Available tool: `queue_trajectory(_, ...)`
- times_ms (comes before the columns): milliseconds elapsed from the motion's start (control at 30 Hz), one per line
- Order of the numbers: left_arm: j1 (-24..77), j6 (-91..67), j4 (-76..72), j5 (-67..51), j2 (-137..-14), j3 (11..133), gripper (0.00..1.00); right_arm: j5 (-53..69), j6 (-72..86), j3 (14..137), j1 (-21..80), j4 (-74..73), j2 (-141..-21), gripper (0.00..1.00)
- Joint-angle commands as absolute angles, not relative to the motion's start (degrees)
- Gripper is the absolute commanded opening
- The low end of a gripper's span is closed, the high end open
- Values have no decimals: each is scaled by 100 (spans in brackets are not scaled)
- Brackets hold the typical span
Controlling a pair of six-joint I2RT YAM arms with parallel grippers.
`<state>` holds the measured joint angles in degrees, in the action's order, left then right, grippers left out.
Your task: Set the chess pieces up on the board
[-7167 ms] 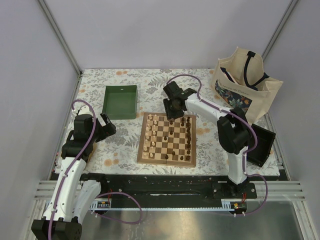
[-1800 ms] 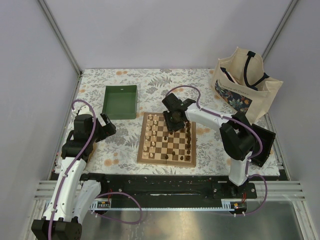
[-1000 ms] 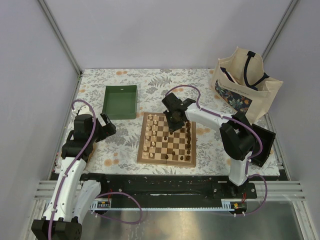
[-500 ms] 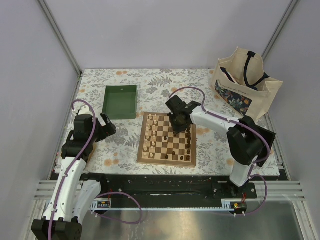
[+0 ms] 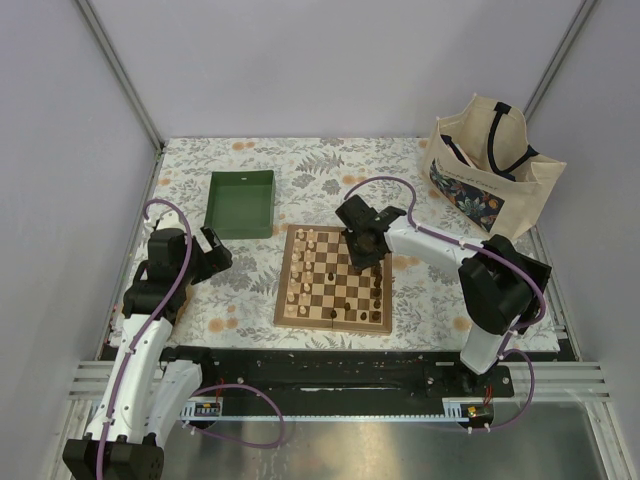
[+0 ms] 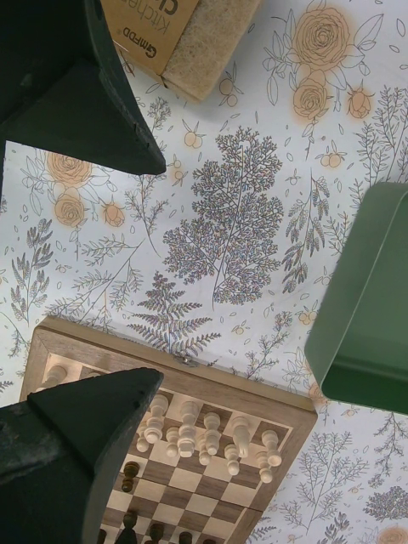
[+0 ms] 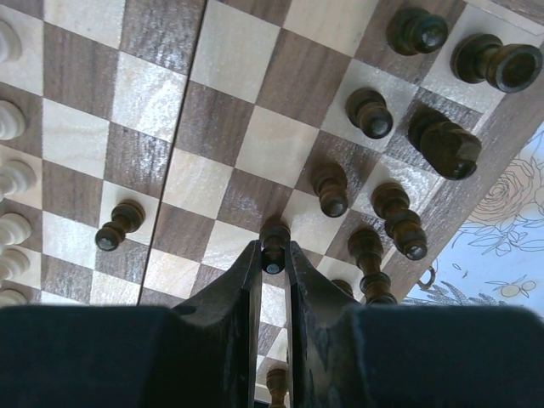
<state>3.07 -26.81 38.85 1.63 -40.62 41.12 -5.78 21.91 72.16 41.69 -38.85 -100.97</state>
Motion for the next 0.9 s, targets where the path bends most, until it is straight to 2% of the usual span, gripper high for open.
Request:
queue_trajectory(0,281,-2654,3568,44,-4069,4192,99,-809,2259,7137,4061,-3859,-9800,19)
queue_trajectory(600,281,-2663,3586,35,-4087,4201,99,-739,2189,7102,3902,-3841,-9791,20)
queue_trajectory(867,281,-2663,3577,53,-4061,4192,99,-650,2171,7075,3894,-3850,-9791,24)
